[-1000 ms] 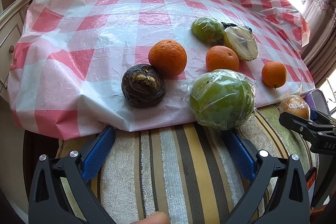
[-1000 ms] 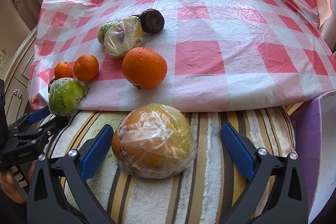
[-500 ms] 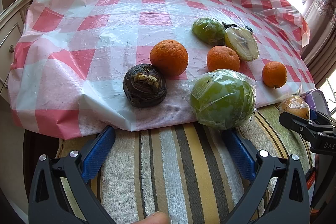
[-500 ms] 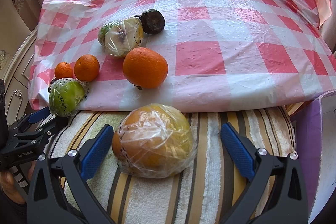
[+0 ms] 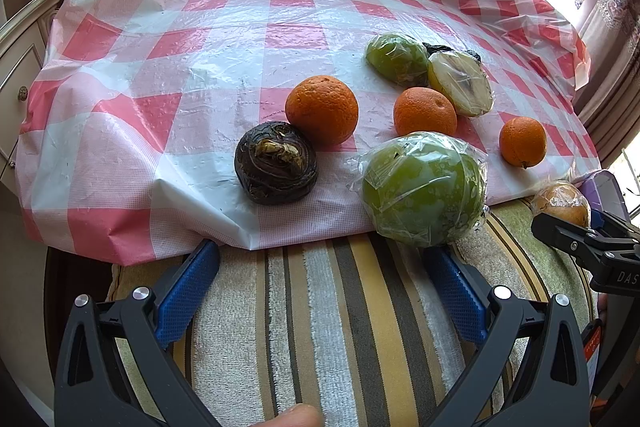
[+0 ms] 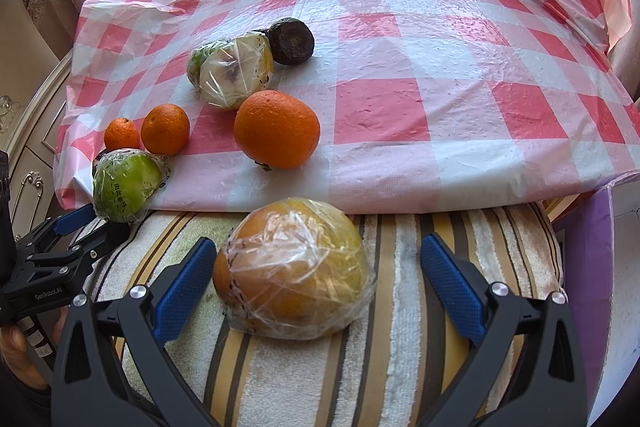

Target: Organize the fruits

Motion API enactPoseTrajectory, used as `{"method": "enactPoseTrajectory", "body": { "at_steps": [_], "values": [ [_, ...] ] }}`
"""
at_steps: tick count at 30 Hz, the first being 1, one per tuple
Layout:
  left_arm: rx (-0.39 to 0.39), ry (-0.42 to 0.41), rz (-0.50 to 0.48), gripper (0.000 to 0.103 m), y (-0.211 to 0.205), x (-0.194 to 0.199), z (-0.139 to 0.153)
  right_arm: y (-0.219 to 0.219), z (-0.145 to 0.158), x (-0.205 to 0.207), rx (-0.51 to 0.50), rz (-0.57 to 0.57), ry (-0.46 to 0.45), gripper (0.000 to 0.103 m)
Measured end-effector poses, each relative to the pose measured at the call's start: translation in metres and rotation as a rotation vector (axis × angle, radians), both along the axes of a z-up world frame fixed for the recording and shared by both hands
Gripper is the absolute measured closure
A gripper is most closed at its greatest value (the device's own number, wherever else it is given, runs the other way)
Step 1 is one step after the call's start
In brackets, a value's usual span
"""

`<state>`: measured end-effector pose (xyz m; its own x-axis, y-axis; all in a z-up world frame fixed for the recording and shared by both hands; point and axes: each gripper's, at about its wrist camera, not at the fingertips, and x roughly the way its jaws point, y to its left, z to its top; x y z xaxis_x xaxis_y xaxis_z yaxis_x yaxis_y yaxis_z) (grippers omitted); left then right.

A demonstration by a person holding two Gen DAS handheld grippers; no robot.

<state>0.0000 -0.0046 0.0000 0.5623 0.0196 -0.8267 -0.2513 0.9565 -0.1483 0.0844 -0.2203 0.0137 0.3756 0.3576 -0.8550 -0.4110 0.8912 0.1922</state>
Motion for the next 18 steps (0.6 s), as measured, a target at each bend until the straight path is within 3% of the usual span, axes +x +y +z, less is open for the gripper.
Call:
{"method": "enactPoseTrajectory", "body": {
  "at_steps": [18],
  "values": [
    [0.000, 0.000, 0.000, 0.004, -0.0002, 0.0000, 0.0001, -0.0005, -0.0007, -0.0010, 0.000, 0.000, -0.002, 0.001]
  ]
}}
